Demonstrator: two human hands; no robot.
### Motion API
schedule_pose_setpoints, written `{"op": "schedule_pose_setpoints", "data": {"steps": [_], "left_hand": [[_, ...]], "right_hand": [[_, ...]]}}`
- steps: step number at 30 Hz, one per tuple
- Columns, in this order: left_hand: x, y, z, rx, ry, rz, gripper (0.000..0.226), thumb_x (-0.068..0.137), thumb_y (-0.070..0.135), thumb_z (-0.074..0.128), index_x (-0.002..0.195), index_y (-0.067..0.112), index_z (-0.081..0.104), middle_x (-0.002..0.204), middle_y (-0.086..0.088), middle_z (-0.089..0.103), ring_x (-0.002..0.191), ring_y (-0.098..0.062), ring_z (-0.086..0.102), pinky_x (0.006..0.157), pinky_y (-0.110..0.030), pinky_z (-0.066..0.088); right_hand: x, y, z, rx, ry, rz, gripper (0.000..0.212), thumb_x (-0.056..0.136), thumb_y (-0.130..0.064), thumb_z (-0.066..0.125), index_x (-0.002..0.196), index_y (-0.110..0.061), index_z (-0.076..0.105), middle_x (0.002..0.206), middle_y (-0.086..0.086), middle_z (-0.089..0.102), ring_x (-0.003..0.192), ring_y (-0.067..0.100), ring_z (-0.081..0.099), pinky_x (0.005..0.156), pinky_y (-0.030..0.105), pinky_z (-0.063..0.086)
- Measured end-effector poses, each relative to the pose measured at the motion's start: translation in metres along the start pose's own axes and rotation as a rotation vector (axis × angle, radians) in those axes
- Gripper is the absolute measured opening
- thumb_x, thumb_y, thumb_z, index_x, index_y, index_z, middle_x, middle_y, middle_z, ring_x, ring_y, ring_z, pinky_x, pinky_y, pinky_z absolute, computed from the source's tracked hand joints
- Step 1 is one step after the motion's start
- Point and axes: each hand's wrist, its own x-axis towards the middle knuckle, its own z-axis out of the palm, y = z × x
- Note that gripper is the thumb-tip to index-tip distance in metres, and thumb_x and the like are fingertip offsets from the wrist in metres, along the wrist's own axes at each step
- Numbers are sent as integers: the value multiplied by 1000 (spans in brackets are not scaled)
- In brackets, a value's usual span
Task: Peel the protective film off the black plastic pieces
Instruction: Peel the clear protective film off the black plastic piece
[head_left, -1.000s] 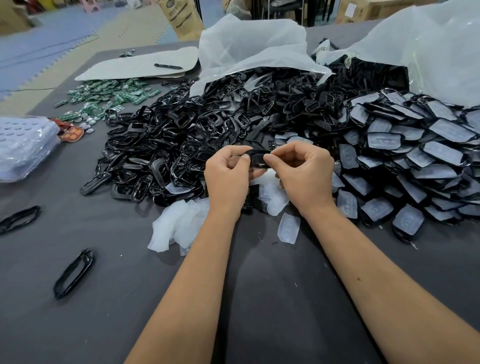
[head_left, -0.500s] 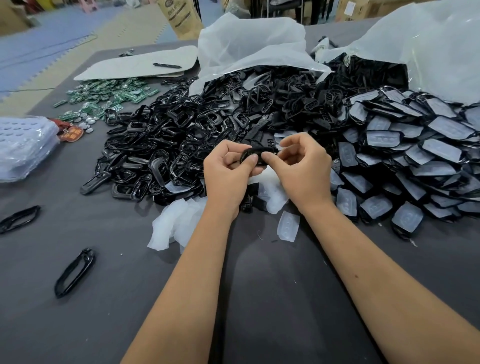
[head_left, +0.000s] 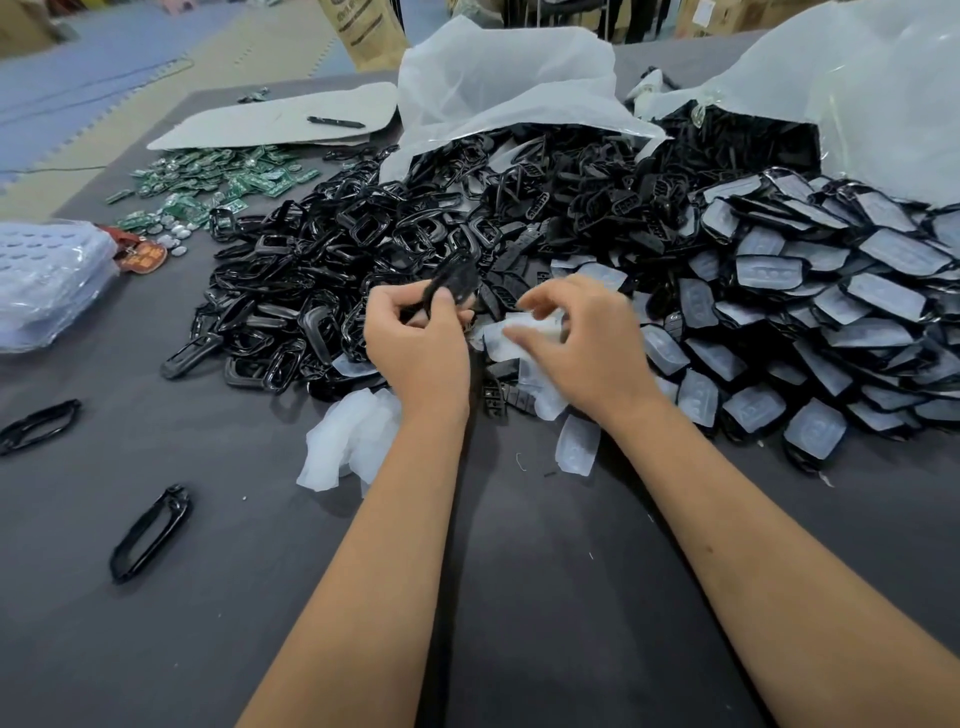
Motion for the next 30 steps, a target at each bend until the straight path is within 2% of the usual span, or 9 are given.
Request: {"op": "schedule_pose_setpoints", "data": {"steps": [3, 7, 9, 12, 14, 19, 24, 28, 30], "left_hand": [[1, -1, 0, -2, 60, -16, 19, 91, -1, 65, 87, 15, 55, 74, 11, 69, 68, -23, 77, 66, -33, 58], [0, 0, 1, 21, 39, -31, 19, 91, 0, 65, 87, 16, 55, 67, 24, 67, 68, -22, 77, 65, -29, 57], [0, 0, 2, 33, 25, -38, 18, 92, 0, 64, 88, 15, 55, 67, 29, 66, 67, -19, 77, 63, -25, 55], [-1, 0, 1, 41, 3, -57, 16, 92, 1, 65, 91, 14, 56, 68, 28, 68, 68, -17, 77, 64, -27, 57], [-1, 1, 1, 46, -3, -64, 15, 91, 1, 65, 91, 14, 56, 68, 25, 69, 68, -17, 77, 64, -28, 57], [-1, 1, 2, 62, -17, -70, 15, 89, 0, 68, 89, 12, 60, 81, 2, 66, 65, -18, 76, 63, -29, 56], [-4, 2, 1, 46, -139, -64, 22, 89, -4, 68, 98, 15, 66, 91, -8, 71, 67, -23, 77, 68, -33, 62], [-6, 2, 1, 74, -244, -62, 23, 90, -6, 67, 100, 13, 76, 92, -6, 75, 71, -27, 79, 72, -40, 64], [-6, 3, 1, 94, -259, -75, 21, 91, -6, 68, 100, 11, 77, 96, -8, 75, 71, -28, 79, 67, -35, 63]], "right_hand": [[-3, -4, 6, -199, -145, -42, 34, 82, -56, 81, 96, -26, 76, 98, -9, 57, 90, 12, 56, 71, 33, 48], [-2, -6, 5, -196, -125, -9, 21, 88, -43, 79, 79, -27, 68, 92, -11, 55, 85, 13, 56, 71, 32, 46], [-1, -7, 5, -208, -124, -16, 17, 90, -40, 78, 92, -26, 69, 95, -10, 57, 90, 15, 57, 75, 34, 49], [0, -8, 6, -263, -196, -16, 34, 92, -45, 74, 121, -27, 70, 103, -7, 55, 105, 17, 54, 84, 37, 52], [1, -9, 7, -266, -202, -3, 27, 92, -46, 74, 112, -28, 73, 101, -8, 52, 105, 16, 52, 82, 35, 49], [-2, -4, 4, 28, -55, 23, 16, 86, -28, 82, 82, -21, 69, 91, -6, 61, 89, 14, 54, 78, 29, 42], [-1, 1, -5, 453, 166, 121, 12, 89, -9, 76, 85, -12, 65, 79, -4, 65, 74, 9, 60, 73, 23, 48], [-1, 5, -5, 546, 178, 143, 3, 94, -14, 74, 93, -16, 73, 85, -5, 70, 80, 8, 63, 79, 23, 51], [0, 5, -5, 579, 175, 158, 7, 97, -15, 71, 95, -21, 72, 85, -6, 68, 78, 10, 62, 71, 25, 53]]}}
